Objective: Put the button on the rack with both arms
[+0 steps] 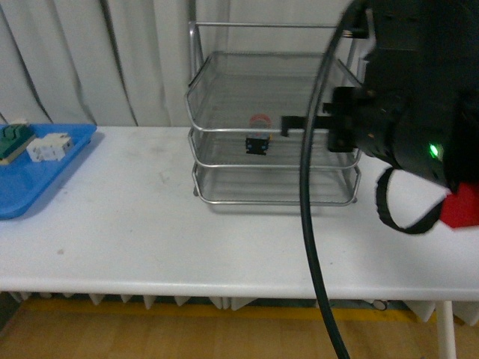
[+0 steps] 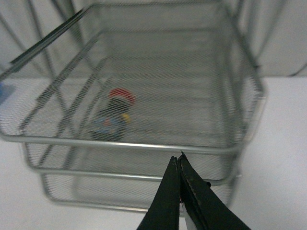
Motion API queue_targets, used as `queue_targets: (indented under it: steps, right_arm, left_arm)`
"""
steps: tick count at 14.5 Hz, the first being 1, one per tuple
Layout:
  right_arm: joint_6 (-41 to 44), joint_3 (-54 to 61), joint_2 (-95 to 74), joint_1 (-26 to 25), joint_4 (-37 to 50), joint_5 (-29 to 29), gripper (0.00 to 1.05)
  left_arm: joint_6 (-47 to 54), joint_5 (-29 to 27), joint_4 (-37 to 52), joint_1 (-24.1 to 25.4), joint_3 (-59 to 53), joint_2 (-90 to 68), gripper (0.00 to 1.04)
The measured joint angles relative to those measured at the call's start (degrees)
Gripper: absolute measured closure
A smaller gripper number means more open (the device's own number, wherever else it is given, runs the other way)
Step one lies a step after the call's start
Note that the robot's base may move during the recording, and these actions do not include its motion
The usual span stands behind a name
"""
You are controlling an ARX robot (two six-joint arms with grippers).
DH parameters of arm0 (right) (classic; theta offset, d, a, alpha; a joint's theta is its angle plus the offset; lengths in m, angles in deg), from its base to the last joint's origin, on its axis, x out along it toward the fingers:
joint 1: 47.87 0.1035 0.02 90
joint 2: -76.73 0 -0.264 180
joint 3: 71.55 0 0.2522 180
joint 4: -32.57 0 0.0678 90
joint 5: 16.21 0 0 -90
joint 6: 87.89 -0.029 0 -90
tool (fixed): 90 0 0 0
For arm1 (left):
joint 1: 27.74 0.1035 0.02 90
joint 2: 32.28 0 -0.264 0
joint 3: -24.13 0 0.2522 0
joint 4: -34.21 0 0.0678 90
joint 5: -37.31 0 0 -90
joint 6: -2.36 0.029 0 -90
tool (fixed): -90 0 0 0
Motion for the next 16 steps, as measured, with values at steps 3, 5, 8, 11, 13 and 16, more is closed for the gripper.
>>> queue_targets:
  steps: [3,5,8,11,13,16]
  right_arm:
    - [4.37,21.62,14.75,-7.23,21.22,0.26,1.03]
    - [4.96,29.40,22.12,-9.27,20.74,-3.17,1.03]
    - [4.96,37.66,32.44,-13.07,18.49,-6.05,1.03]
    - [4.96,43.15,41.33,-15.21,12.96,-8.74,1.03]
    - [4.96,45.62,49.94,-17.16,8.04,-10.69,1.03]
    - [4.98,47.98,60.08,-20.90,0.31,-14.29,1.03]
  left_arm:
    - [0.00,-0.02,-0.17,0.04,0.00,0.00,0.07]
    - [0.00,-0.04,-0.17,0.04,0.00,0.00,0.07]
    - [0.00,-0.02,-0.15,0.04,0.00,0.00,0.07]
    - [0.00,-0.04,-0.17,0.04,0.00,0.00,0.07]
    - [-0.02,-0.02,-0.15,0.04,0.00,0.00,0.07]
    - [0.00,-0.04,-0.15,0.04,0.00,0.00,0.07]
